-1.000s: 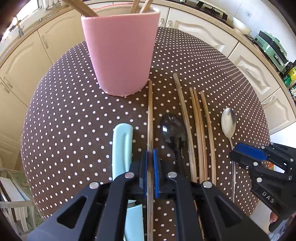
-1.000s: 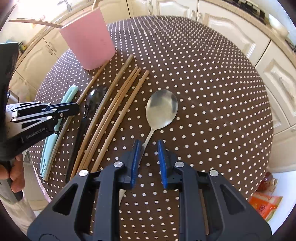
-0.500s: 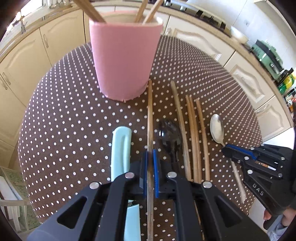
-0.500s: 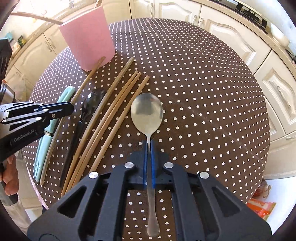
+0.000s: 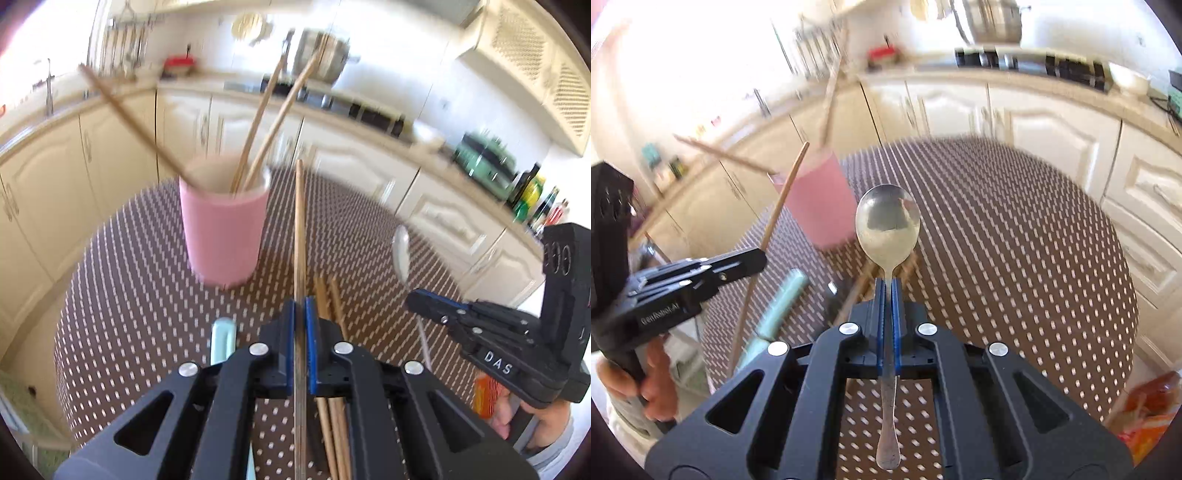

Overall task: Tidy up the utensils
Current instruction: 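Close the left tool on a chopstick while the right tool grasps the metal spoon, then lift the chopstick and metal spoon upright over the pink cup with both tools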

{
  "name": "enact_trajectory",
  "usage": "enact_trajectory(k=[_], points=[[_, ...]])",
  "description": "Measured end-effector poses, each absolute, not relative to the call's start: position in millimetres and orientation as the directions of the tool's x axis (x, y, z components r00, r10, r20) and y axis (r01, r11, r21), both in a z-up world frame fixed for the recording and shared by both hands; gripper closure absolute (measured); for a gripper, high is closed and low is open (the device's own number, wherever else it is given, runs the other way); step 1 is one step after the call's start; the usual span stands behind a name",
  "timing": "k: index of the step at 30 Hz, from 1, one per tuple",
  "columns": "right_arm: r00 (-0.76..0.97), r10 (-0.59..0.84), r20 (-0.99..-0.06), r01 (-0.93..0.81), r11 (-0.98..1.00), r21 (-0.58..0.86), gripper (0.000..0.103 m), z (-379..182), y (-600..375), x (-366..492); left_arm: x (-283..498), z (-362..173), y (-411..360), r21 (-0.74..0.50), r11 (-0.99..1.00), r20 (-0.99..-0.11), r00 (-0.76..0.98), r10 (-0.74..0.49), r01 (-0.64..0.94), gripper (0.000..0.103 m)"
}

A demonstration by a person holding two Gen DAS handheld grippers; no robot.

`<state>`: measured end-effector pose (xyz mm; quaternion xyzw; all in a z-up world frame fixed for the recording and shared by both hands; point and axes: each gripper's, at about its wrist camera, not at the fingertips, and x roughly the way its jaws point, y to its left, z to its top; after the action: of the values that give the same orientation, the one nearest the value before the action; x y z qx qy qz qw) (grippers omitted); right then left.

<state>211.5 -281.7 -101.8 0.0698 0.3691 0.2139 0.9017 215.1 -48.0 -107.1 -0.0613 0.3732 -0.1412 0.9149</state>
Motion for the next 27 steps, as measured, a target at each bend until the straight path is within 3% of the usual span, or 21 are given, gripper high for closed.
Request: enact_trajectory(k=[7,13,21,27], points=[[0.702,0.556,-0.446,-0.43,0.829,0.356,0.099,-59.0,-266.3,217.9,199.1,-54.9,-40.6,-0.182,0.956,-0.434,0.854,-0.287,0.229,0.097],[0.719,0.6,-0.35,-0.493,0.796,0.352,0.099,-40.3,-226.0,248.2,207.6,-22.1,-36.9,-0.155,0.967,-0.254,0.938,-0.235,0.201,0.097],[0.769,0.619,-0.162,-0.542,0.765,0.349,0.099,-18.6,-201.9,288.6,239.6,-3.0,-33.3,-0.196,0.974,-0.086,0.988,-0.129,0.11,0.097],[0.774,0.627,-0.093,-0.564,0.748,0.349,0.099,-16.6,-189.3,315.9,254.8,5.3,-33.0,-0.184,0.981,0.006,0.998,-0.06,0.06,0.097]])
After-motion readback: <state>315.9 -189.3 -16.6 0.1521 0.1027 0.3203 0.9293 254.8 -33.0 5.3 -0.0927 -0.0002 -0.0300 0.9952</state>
